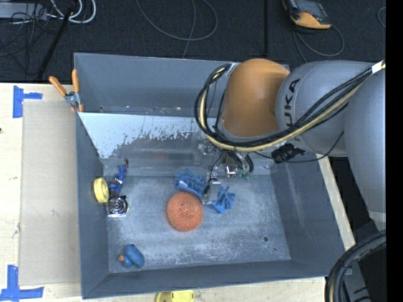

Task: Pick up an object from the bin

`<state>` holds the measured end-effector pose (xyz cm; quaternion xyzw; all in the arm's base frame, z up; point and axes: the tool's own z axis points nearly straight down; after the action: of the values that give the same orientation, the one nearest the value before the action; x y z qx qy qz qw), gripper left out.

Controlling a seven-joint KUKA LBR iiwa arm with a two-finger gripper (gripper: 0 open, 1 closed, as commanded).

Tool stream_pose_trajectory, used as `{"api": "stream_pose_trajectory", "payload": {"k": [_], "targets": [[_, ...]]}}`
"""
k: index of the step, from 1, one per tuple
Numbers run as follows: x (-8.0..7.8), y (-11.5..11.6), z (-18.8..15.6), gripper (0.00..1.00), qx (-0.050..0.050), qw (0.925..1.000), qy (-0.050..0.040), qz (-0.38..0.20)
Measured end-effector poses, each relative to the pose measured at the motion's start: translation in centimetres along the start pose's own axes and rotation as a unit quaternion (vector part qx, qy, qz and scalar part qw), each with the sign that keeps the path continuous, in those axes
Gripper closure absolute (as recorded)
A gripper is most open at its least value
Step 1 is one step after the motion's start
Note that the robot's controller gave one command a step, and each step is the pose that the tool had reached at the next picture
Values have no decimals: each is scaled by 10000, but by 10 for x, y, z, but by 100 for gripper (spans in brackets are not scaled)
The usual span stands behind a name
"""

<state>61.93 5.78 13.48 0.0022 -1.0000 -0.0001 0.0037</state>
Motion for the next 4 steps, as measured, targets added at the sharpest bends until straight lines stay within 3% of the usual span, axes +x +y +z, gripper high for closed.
{"api": "stream_pose_trajectory", "payload": {"k": [2, 3, 4], "targets": [[-2, 0, -5, 0, -2, 10000, -38, 4], [28, 6, -15, 0, 5, 9967, -25, -814], [10, 4, 59, 100, 3, 9993, -42, -363]]}}
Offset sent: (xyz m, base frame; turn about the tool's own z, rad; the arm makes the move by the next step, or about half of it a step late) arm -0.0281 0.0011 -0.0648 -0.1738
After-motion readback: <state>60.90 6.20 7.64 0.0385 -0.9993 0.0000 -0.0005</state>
